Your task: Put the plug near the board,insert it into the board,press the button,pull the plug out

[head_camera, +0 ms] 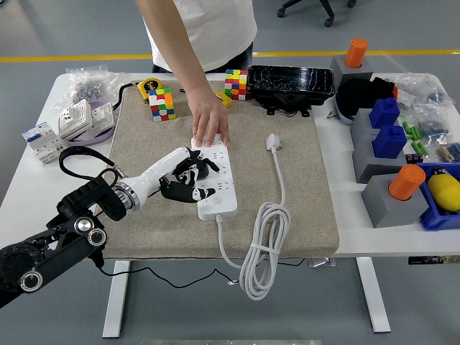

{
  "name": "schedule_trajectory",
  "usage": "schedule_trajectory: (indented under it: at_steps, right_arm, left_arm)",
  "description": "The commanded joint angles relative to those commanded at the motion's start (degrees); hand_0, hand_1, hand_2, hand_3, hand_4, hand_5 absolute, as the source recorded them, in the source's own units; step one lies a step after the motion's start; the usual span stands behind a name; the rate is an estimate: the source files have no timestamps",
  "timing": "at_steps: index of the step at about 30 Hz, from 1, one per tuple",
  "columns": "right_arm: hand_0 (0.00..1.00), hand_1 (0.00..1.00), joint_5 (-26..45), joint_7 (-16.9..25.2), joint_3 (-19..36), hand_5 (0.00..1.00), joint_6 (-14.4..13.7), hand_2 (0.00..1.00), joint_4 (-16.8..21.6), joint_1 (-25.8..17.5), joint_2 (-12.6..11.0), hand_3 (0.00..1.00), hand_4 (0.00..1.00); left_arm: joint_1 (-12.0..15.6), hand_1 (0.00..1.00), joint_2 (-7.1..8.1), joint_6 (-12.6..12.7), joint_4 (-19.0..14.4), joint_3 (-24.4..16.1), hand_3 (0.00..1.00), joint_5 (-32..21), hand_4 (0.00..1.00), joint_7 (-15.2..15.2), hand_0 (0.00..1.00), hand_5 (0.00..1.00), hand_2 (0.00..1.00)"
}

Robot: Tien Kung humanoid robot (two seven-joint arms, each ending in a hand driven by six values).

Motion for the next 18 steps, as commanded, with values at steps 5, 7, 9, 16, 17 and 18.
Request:
schedule_trajectory:
  at_steps: [5,7,9,16,17,18]
  right_arm:
    - [0.675,0.677,0.0,0.0,0.1,0.53,0.0,0.672,0.0,0.0,-0.1,0.587,0.983]
    - [0.675,0.677,0.0,0.0,0.1,0.53,0.0,0.672,0.0,0.0,-0.1,0.587,0.983]
    - [0.675,0.677,0.0,-0.1,0.0,0.53,0.0,0.672,0.0,0.0,-0.1,0.587,0.983]
    - [0.675,0.677,0.1,-0.1,-0.6,0.53,0.1,0.672,0.0,0.4,-0.5,0.587,0.983]
    - [0.676,0.677,0.1,-0.1,-0.6,0.53,0.1,0.672,0.0,0.4,-0.6,0.587,0.983]
    - [0.676,0.677,0.1,-0.1,-0.7,0.53,0.1,0.672,0.0,0.5,-0.7,0.587,0.983]
  left_arm:
    - [-0.2,0.052,-0.06,-1.4,-0.2,-0.1,0.622,0.2,0.716,1.3,0.141,0.022,0.155]
    - [-0.3,0.052,-0.05,-3.4,-0.5,0.1,0.622,0.8,0.716,2.9,0.141,0.022,0.155]
    - [-0.4,0.052,-0.08,-5.5,-0.7,0.5,0.622,1.6,0.716,4.7,0.141,0.022,0.155]
    - [-1.4,0.056,-0.2,-10.5,-1.2,1.9,0.648,4.7,0.622,10.7,0.117,0.002,0.159]
    - [-1.6,0.056,-0.23,-10.6,-1.2,2.1,0.721,5.3,0.622,11.0,0.109,0.002,0.16]
    - [-1.8,0.056,-0.25,-10.7,-1.1,2.4,0.721,5.8,0.622,11.4,0.109,0.002,0.16]
